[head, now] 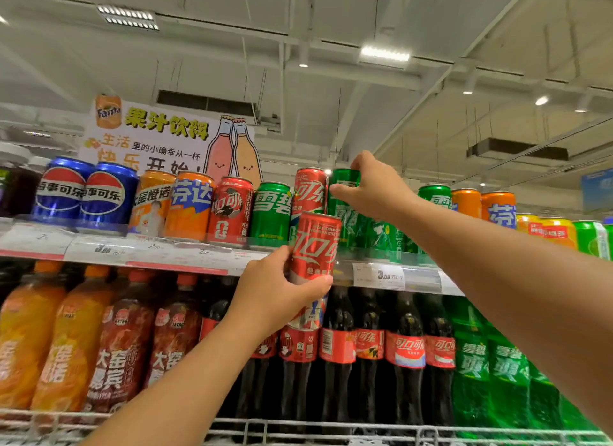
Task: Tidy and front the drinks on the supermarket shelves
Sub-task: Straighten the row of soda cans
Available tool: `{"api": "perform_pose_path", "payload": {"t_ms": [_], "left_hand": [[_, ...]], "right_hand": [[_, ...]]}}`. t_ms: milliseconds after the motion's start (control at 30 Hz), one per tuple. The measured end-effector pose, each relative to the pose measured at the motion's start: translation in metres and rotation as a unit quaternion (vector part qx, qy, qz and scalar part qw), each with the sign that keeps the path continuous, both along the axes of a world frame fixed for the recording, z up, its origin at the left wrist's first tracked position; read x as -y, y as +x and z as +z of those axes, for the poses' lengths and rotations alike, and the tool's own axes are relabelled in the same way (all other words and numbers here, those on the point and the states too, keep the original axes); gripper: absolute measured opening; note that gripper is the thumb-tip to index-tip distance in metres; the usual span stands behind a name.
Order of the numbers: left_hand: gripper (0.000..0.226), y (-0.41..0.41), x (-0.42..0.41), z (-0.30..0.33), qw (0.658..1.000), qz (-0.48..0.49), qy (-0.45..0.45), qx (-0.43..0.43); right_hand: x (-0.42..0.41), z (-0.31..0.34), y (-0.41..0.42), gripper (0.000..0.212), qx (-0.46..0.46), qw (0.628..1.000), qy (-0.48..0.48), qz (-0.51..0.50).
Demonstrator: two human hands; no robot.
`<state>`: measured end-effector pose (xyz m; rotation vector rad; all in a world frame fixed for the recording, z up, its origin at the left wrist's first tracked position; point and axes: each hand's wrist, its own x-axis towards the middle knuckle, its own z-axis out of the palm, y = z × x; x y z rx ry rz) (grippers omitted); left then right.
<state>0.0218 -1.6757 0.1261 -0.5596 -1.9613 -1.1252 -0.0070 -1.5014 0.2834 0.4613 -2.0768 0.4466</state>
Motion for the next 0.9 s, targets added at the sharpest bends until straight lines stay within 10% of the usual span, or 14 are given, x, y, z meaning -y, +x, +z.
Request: {"api": "perform_pose_path", "payload": {"t_ms": [333, 900], "left_hand": [[0.041, 0.0, 0.002, 0.007, 1.0, -0.007, -0.019, 0.019], [0.047, 0.008, -0.037, 0.007, 1.0, 0.006, -0.028, -0.008]], "right_hand": [[0.004, -0.012, 0.008, 0.072, 0.056, 0.975, -0.181, 0.112], [-0.068, -0.005, 0.069, 0.028, -0.021, 0.953, -0.208, 0.219]]}}
